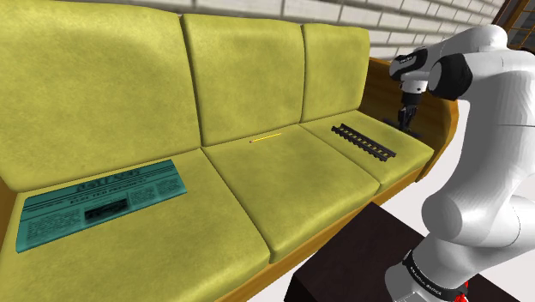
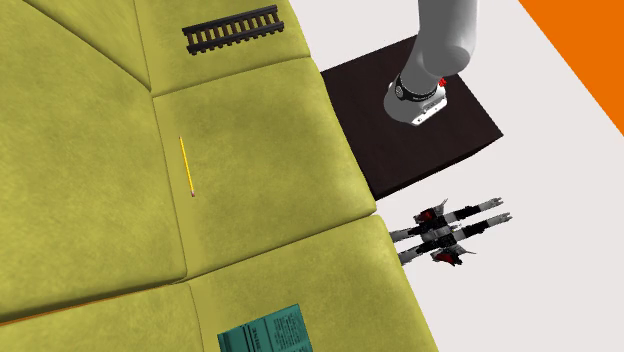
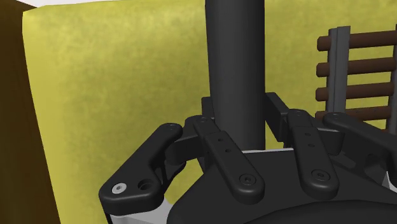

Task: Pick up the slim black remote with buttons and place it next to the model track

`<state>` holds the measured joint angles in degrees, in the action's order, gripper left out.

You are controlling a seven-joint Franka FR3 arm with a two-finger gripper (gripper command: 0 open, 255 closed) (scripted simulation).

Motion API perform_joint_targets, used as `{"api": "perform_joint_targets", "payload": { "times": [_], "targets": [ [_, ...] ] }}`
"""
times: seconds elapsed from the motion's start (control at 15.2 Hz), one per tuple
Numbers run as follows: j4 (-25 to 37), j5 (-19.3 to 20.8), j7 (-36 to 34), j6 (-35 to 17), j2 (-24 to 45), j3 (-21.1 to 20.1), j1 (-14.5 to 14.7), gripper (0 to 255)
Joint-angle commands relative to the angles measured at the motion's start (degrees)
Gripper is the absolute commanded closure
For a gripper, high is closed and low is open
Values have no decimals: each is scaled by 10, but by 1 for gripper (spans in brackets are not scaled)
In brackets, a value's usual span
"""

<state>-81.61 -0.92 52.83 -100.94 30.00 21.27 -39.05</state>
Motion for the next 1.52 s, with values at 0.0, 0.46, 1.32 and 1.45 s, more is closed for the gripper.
{"api": "perform_joint_targets", "payload": {
  "times": [0.0,0.46,1.32,1.45],
  "targets": [
    [8,-4,4,-6,14,-1,-5,255],
    [-23,-8,2,-51,29,-4,-6,255],
    [-43,-13,0,-87,46,-8,-7,255],
    [-43,-13,0,-87,46,-8,-7,0]
  ]
}}
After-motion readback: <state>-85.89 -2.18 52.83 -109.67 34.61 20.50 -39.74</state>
